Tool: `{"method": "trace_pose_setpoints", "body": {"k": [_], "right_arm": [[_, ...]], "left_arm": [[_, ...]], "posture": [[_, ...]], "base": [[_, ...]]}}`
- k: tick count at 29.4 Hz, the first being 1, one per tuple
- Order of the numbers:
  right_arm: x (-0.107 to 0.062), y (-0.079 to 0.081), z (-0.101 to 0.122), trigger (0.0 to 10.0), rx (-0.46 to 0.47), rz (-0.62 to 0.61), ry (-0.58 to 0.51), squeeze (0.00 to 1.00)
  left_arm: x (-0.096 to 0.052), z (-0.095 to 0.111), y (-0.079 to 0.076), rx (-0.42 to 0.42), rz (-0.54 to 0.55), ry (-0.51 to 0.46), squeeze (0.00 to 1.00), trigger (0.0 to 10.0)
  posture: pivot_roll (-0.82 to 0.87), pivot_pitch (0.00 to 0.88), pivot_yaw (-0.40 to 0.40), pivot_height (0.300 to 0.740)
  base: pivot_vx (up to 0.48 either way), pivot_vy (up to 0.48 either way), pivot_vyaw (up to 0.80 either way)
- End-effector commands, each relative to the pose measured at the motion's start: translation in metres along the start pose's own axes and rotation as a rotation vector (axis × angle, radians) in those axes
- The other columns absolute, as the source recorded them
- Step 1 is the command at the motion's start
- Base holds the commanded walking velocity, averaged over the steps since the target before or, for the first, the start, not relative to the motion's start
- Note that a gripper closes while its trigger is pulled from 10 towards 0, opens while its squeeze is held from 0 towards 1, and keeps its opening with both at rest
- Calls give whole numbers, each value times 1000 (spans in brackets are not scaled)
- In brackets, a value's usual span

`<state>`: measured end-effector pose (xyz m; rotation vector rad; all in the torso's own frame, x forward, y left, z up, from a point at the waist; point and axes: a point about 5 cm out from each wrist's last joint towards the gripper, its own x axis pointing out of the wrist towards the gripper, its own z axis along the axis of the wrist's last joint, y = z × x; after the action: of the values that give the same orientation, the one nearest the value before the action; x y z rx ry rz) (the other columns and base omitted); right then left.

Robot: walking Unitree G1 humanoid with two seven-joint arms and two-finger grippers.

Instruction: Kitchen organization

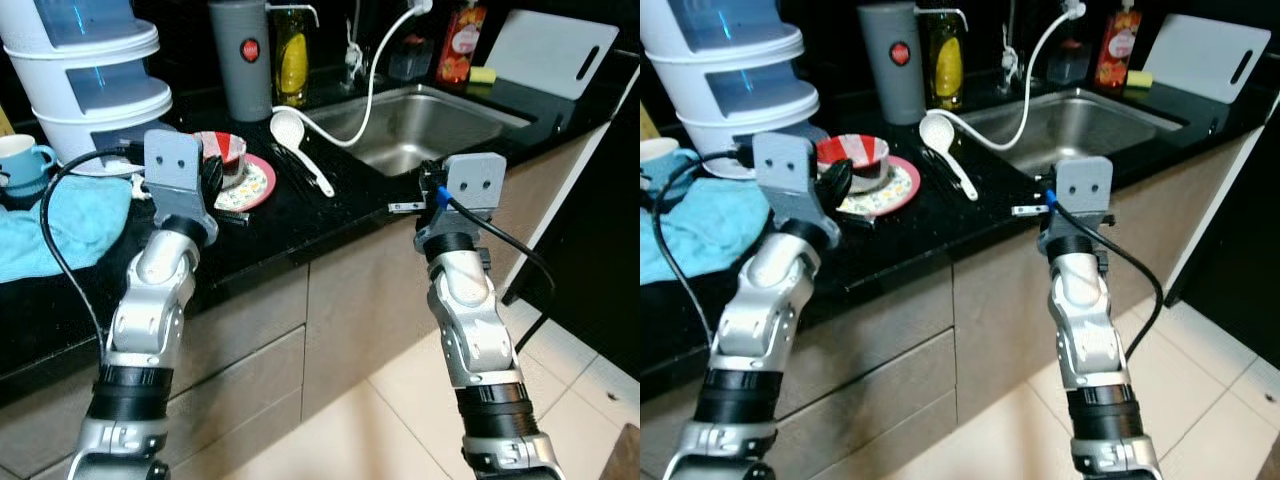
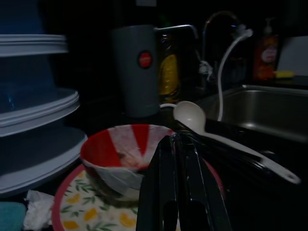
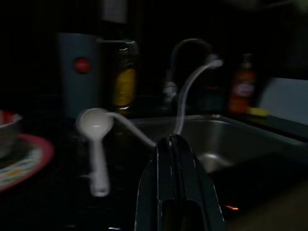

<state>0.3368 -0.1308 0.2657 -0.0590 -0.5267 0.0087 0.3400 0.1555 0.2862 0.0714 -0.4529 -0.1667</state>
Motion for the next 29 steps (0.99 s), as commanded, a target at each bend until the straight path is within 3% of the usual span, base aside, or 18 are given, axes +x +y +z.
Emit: {"method": "trace_pose_setpoints", "body": {"k": [1, 5, 13, 20, 26, 29], "right_arm": [[1, -4, 4, 10000, -3, -10, -10, 0], [1, -4, 4, 10000, -3, -9, -10, 0], [0, -4, 2, 10000, -3, -1, 1, 0], [0, -2, 1, 10000, 6, 2, 12, 0], [-2, 0, -4, 10000, 22, -15, 42, 0], [-2, 0, -5, 10000, 28, -15, 49, 0]], "left_arm": [[4, 14, 1, 1, -2, -42, 0, 10000], [6, 19, 1, -3, -2, -54, 0, 10000], [8, 34, -1, -14, 2, -92, 0, 10000], [8, 34, -3, -30, -2, -84, 0, 10000], [9, 29, -4, -116, 20, -57, 0, 10000], [9, 29, -3, -120, 21, -52, 0, 10000]], "posture": [[-31, 90, 9, 740], [-30, 87, 6, 740], [-31, 87, 6, 740], [-31, 82, 7, 740], [-33, 79, 9, 740], [-33, 79, 9, 740]], "base": [[345, 0, 0], [324, 0, 0], [0, 0, 0], [0, 0, 0], [0, 0, 0], [0, 0, 0]]}}
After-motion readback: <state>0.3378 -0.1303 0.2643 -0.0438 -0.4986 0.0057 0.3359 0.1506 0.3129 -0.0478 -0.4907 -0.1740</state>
